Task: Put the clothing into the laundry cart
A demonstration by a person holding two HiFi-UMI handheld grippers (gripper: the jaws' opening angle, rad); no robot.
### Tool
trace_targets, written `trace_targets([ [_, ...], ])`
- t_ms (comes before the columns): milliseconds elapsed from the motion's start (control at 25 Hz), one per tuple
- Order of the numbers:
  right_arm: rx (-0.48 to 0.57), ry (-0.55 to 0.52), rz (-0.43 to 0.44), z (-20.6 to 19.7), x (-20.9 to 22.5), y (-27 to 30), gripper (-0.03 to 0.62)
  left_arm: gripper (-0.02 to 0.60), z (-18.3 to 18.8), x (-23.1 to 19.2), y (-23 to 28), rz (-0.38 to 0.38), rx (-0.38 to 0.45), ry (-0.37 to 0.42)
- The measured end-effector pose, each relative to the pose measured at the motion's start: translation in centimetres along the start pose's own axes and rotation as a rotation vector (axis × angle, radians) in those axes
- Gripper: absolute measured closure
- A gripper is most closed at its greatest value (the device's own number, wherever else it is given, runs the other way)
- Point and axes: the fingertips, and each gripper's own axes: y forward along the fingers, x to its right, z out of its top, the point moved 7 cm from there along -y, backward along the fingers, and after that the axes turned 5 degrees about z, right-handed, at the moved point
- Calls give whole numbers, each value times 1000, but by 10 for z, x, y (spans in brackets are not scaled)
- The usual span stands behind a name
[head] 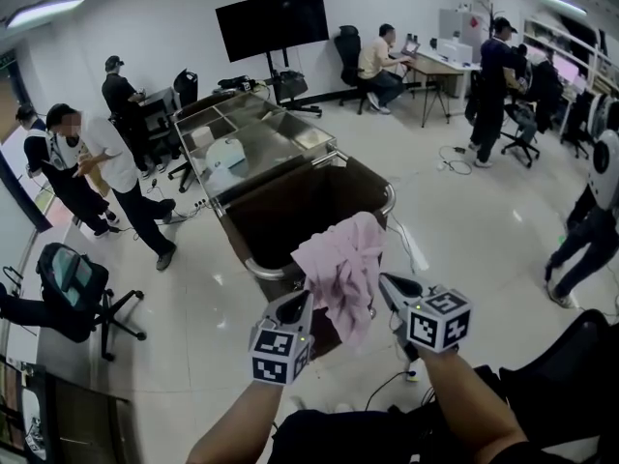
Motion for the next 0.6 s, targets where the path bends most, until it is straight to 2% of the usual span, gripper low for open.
trace_targets([
  [240, -31, 36, 3, -27, -2, -8, 592, 581, -21, 7, -4, -7, -43, -13],
  [600, -51, 63, 13, -41, 0, -4, 592, 581, -34, 4, -8, 1, -63, -15],
])
